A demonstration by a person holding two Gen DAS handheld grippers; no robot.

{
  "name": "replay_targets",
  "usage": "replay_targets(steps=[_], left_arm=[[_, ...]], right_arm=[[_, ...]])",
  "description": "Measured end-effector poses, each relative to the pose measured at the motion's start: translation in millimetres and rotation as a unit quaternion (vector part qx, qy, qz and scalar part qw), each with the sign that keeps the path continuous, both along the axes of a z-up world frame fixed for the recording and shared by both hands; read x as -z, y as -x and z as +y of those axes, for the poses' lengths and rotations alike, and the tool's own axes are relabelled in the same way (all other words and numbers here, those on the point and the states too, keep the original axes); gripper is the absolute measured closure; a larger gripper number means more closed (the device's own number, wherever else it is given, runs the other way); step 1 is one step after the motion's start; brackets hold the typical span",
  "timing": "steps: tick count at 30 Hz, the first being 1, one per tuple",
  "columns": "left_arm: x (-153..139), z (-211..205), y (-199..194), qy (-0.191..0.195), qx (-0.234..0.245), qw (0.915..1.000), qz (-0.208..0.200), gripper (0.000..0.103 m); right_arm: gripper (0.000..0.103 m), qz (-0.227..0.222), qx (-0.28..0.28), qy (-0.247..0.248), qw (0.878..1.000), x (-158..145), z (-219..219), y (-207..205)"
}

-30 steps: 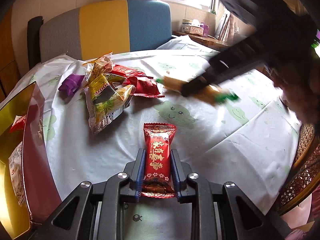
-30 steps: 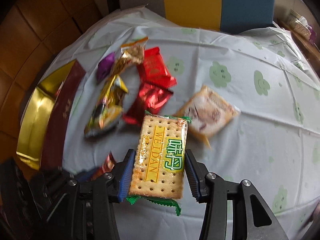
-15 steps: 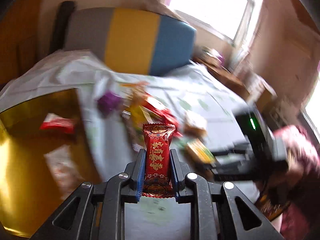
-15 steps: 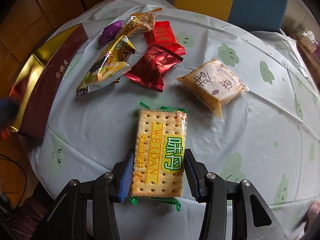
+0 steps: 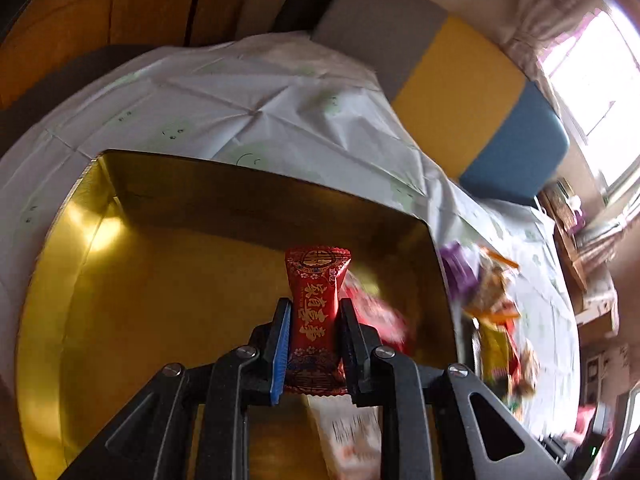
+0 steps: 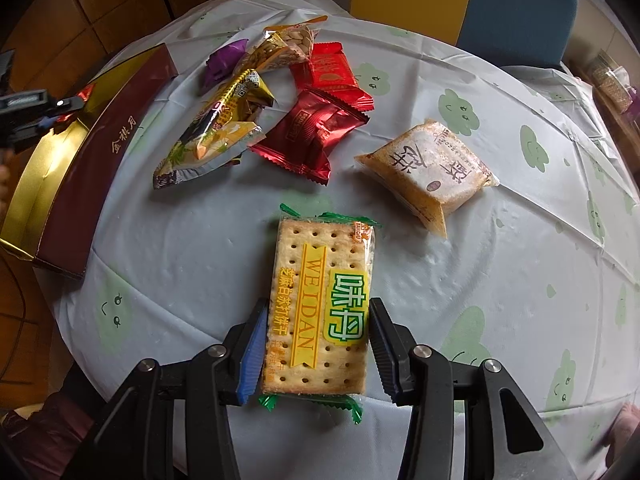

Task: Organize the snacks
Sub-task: 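Lower the red candy bar into the tin and open the left tool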

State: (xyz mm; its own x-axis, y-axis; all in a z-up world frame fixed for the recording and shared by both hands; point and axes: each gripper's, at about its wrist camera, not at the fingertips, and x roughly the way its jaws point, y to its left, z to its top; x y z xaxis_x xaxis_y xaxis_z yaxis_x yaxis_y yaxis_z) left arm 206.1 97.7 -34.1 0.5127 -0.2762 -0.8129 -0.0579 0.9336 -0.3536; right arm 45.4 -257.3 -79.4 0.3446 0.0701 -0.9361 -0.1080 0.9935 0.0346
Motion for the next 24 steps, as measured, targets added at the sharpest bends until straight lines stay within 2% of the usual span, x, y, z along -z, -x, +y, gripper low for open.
replay_targets(steps=[2, 5, 8, 11, 14, 17, 24], left_arm=[[7.9, 4.3, -13.6, 0.001, -0.02, 0.9998, 0.008, 0.08], [19.5, 7.3, -30.4, -0.003, -0.032, 0.9991, 0.027, 0.073], [23.3, 7.3, -32.4, 0.005, -0.032, 0.9989, 0.033, 0.066], [18.9, 10.7, -26.8, 0.002, -0.038, 0.999, 0.025, 0.066], [10.7, 13.6, -11.8, -0.013, -0.045, 0.9988, 0.015, 0.066], [-0.4, 12.9, 11.6, -0.035, -0.039, 0.9986, -0.012, 0.066], [-19.1, -7.4, 70.7, -0.113, -0.002, 0.9917, -0.061, 0.066]], right_arm=[[0.054, 0.0, 0.0, -0.001, 1.0, -0.2, -0.6, 0.5], [0.054, 0.0, -0.001, -0.001, 1.0, -0.5, -0.9, 0.8], [0.054, 0.0, -0.003, 0.0, 1.0, -0.7, -1.1, 0.9], [0.054, 0.0, -0.005, 0.003, 1.0, 0.2, 0.3, 1.1], [0.054, -0.001, -0.007, 0.006, 1.0, 1.2, 2.6, 1.8], [0.054, -0.003, -0.008, 0.009, 1.0, 1.8, 4.2, 2.1], [0.054, -0.006, -0.006, 0.008, 1.0, 1.0, 4.4, 2.8]])
